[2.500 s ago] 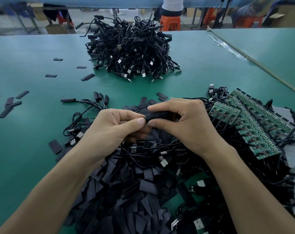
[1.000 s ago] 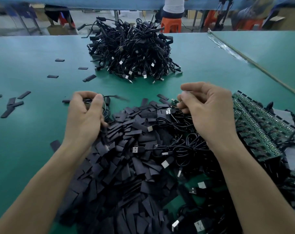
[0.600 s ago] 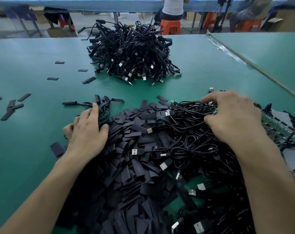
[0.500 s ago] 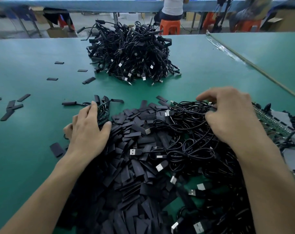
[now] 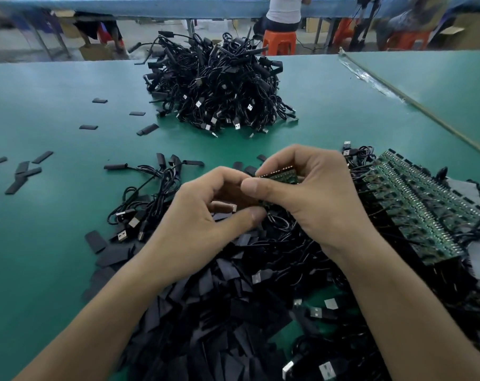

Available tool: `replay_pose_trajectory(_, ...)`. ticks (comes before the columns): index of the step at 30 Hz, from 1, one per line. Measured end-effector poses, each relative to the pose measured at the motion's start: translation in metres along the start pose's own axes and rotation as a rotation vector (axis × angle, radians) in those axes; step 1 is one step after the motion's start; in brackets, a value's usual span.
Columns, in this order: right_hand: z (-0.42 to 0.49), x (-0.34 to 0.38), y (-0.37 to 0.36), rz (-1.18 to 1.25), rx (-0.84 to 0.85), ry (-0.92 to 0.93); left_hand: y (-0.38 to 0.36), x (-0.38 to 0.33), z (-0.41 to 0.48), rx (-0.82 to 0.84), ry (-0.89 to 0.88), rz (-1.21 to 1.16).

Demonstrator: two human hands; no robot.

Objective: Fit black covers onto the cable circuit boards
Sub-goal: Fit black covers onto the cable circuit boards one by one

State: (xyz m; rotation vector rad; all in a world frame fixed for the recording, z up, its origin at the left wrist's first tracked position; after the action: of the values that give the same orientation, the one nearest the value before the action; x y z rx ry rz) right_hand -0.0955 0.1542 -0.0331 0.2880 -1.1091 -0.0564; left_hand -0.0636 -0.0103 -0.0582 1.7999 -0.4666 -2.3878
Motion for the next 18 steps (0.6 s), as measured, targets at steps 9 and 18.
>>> replay_pose_trajectory(9, -0.0002, -0.0038, -0.0021, 0.530, 0.187, -0.239, -0.0019, -0.0038, -0.0013, -0.095, 0.023, -0.095)
replay_pose_trajectory(18, -0.0016, -0.0061, -0.0106, 0.611, 0.238, -0.196, -0.0021, -0.0074, -0.0012, -0.122, 0.040, -0.193)
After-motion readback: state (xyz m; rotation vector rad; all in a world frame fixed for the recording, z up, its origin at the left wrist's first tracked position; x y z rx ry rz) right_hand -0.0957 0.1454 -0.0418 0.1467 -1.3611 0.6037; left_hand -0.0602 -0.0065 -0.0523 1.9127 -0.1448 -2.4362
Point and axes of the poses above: each hand's wrist, its own z-axis towards the middle knuckle, its own y-axis out of the back of the hand, x = y × z, the point moved 2 cm from there along z, towards the middle knuckle, and after that the axes turned 6 degrees about y, right-handed, at the moved point
